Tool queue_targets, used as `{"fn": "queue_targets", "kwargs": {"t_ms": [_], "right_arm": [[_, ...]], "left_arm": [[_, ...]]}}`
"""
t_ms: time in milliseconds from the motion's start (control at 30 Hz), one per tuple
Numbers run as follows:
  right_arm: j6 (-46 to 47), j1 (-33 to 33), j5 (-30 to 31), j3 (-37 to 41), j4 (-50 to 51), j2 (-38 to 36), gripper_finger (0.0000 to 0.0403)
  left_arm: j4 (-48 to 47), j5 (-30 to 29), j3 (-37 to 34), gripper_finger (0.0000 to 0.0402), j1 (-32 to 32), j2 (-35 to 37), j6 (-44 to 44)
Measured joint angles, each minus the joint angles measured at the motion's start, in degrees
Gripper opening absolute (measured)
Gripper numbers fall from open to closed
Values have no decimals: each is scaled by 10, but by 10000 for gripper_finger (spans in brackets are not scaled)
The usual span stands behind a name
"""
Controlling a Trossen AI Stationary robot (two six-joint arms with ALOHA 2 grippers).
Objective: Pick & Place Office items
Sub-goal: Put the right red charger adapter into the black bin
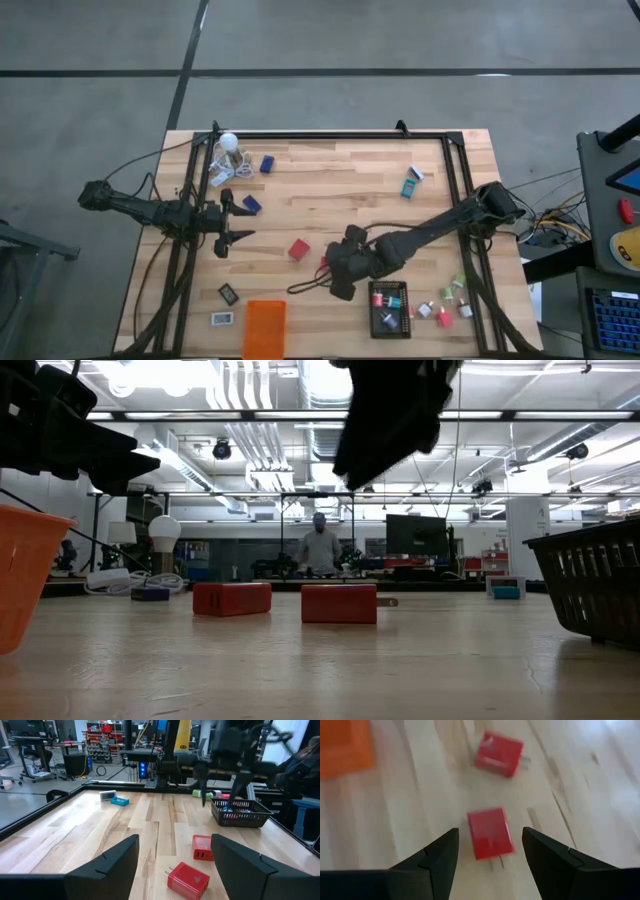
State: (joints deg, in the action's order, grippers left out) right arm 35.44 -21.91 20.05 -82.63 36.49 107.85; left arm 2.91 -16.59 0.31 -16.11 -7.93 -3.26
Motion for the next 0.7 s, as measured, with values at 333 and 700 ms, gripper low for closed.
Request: {"fn": "queue_targets", "kwargs": {"t_ms": [333,700], "right_arm": [[-102,18,-63,60,-86,0,215],[-132,33,-98,139,-214,1,215]], "left_arm": [[0,0,0,253,0,-1,0],[0,0,0,253,0,0,0]]}}
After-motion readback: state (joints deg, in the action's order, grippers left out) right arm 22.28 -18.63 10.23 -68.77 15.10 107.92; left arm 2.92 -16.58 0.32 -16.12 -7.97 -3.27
